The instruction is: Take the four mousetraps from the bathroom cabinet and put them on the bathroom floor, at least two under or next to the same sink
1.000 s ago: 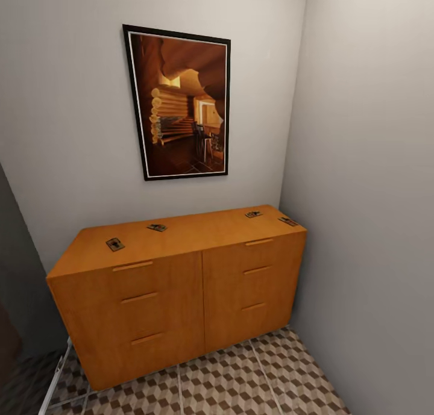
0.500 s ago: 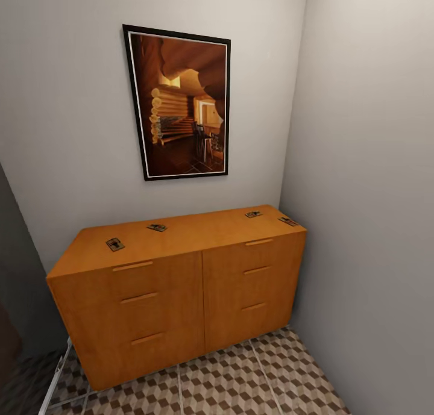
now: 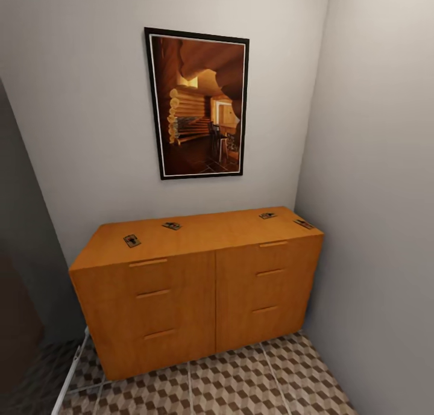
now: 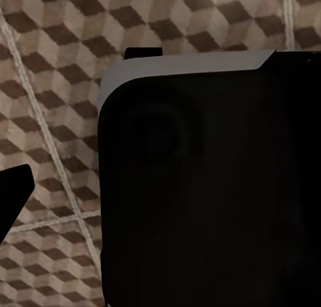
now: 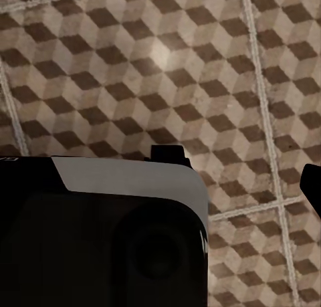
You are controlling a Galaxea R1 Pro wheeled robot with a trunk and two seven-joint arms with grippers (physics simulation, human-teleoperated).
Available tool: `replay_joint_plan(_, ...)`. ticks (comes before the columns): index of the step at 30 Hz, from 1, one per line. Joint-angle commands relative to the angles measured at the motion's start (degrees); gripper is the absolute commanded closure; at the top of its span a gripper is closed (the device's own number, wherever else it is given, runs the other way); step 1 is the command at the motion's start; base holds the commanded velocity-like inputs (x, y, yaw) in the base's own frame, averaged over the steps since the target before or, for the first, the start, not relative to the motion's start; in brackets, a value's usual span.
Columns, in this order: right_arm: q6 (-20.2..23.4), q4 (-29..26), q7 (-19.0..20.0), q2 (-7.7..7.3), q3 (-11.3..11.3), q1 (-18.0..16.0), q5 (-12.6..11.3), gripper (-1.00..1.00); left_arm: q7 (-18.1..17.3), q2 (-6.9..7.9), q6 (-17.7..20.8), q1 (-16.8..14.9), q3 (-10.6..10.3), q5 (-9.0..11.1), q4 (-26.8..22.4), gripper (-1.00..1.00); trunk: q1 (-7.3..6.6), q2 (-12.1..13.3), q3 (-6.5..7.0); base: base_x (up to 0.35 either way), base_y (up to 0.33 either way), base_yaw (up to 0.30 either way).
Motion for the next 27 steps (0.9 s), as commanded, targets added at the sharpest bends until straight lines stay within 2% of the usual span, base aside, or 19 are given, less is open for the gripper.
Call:
replay_joint_plan(1,-0.19,0.04,-0.04,-0.01,0.05,-0.03,0.05,-1.00,0.00,0.00,-0.11,0.00,0.00,0.02,-0.02,-1.00,0.00,-0.03,-0.06,0.000,0.000,0.061)
replay_joint_plan(9,-0.18,0.04,-0.04,0.04,0.04,-0.03,-0.01,-1.00,-0.06,-0.12,-0.12,-0.03,-0.23,-0.30,-0.02,-1.00,0.00,-0.03,-0.06,0.102,-0.087,0.025)
replay_joint_plan(27,-0.16,0.04,-0.04,0.07,0.04,-0.03,-0.04,-1.00,-0.09,-0.17,-0.11,-0.01,-0.35,-0.42,0.02,-1.00,0.00,-0.03,-0.06,0.231,-0.207,0.002)
